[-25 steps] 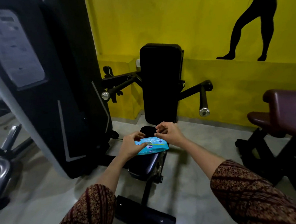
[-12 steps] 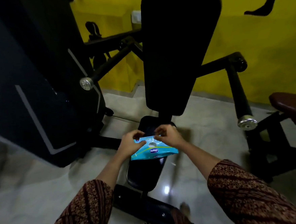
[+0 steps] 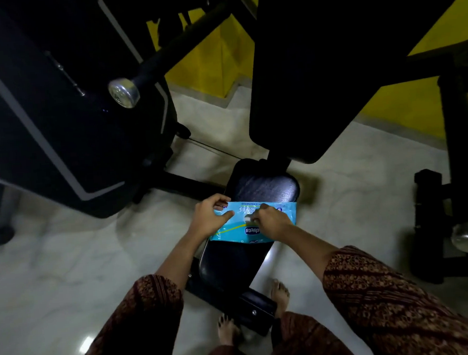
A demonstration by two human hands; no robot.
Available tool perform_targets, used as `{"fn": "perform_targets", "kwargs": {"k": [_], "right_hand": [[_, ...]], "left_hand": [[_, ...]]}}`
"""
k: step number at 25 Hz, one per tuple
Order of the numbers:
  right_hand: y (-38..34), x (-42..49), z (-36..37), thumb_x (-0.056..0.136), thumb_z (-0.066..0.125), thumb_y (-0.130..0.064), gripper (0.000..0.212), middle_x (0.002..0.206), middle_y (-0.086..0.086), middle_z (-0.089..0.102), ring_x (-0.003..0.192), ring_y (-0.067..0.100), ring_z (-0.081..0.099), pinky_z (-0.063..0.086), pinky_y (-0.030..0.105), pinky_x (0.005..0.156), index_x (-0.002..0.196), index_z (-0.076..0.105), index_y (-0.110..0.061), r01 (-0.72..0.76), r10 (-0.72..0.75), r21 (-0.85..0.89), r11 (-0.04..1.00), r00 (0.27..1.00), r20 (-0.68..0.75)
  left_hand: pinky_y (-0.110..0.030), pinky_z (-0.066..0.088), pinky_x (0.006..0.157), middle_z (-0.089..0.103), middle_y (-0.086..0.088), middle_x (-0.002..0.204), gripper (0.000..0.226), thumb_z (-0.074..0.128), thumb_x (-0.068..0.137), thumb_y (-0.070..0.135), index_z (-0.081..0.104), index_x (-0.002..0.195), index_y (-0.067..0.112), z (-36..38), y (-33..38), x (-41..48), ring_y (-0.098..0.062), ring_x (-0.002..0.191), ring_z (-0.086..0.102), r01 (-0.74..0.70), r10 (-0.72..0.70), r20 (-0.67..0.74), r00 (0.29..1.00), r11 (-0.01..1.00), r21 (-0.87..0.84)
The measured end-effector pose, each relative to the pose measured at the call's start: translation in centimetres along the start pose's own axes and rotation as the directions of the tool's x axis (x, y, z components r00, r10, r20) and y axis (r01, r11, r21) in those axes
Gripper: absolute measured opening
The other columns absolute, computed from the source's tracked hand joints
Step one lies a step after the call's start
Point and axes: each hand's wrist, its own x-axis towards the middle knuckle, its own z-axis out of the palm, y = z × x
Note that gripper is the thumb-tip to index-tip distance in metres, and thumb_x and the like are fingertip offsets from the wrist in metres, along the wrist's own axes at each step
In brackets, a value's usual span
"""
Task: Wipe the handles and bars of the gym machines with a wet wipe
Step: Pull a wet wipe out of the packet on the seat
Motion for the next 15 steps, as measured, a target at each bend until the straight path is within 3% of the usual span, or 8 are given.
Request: {"fn": "perform_targets", "kwargs": {"k": [2, 6, 9, 15], "right_hand": [[0.0, 0.5, 0.1, 0.095, 0.044, -0.02, 0.031, 0.123, 0.011, 0.046, 0.117, 0.028, 0.05, 0.042, 0.041, 0.092, 0.121, 0.059, -0.024, 0.041, -0.038, -0.093, 0.995, 0.999, 0.033], [-0.7, 1.9, 0.9, 0.095, 0.046, -0.024, 0.031, 0.119, 0.013, 0.05, 0.111, 0.031, 0.055, 0.045, 0.04, 0.086, 0.117, 0.061, -0.008, -0.015, 0.015, -0.169, 0.986, 1.0, 0.003], [-0.8, 2.3, 1.3, 0.095, 0.043, -0.014, 0.029, 0.122, 0.013, 0.052, 0.113, 0.031, 0.053, 0.046, 0.04, 0.085, 0.117, 0.056, -0.001, -0.013, 0.007, -0.256, 0.967, 1.0, -0.024], [0.0, 2.3, 2.5, 0.093, 0.048, -0.015, 0.026, 0.123, 0.01, 0.051, 0.113, 0.029, 0.051, 0.048, 0.037, 0.078, 0.114, 0.061, -0.006, 0.117, -0.136, -0.328, 0.937, 0.99, -0.035]], "left_hand": [[-0.005, 0.042, 0.071, 0.064, -0.006, 0.089, 0.027, 0.072, 0.073, 0.0, 0.064, 0.098, 0.006, 0.3, -0.2, 0.2, 0.004, 0.071, 0.055, 0.009, -0.009, 0.0, 1.0, 1.0, -0.014], [-0.01, 0.043, 0.077, 0.065, -0.006, 0.089, 0.028, 0.073, 0.073, 0.001, 0.064, 0.1, 0.004, 0.8, -0.9, 0.7, 0.002, 0.073, 0.056, 0.023, -0.023, -0.002, 1.0, 1.0, -0.014], [-0.004, 0.041, 0.073, 0.063, -0.004, 0.088, 0.028, 0.073, 0.073, 0.0, 0.064, 0.1, 0.002, 1.1, -1.2, 0.9, 0.006, 0.07, 0.056, 0.035, -0.035, -0.016, 0.999, 0.999, -0.019], [-0.003, 0.041, 0.07, 0.062, -0.003, 0.088, 0.028, 0.071, 0.073, -0.002, 0.063, 0.1, -0.001, 1.3, -1.4, 1.0, -0.009, 0.075, 0.055, 0.044, -0.045, -0.028, 0.999, 0.998, -0.038]]}}
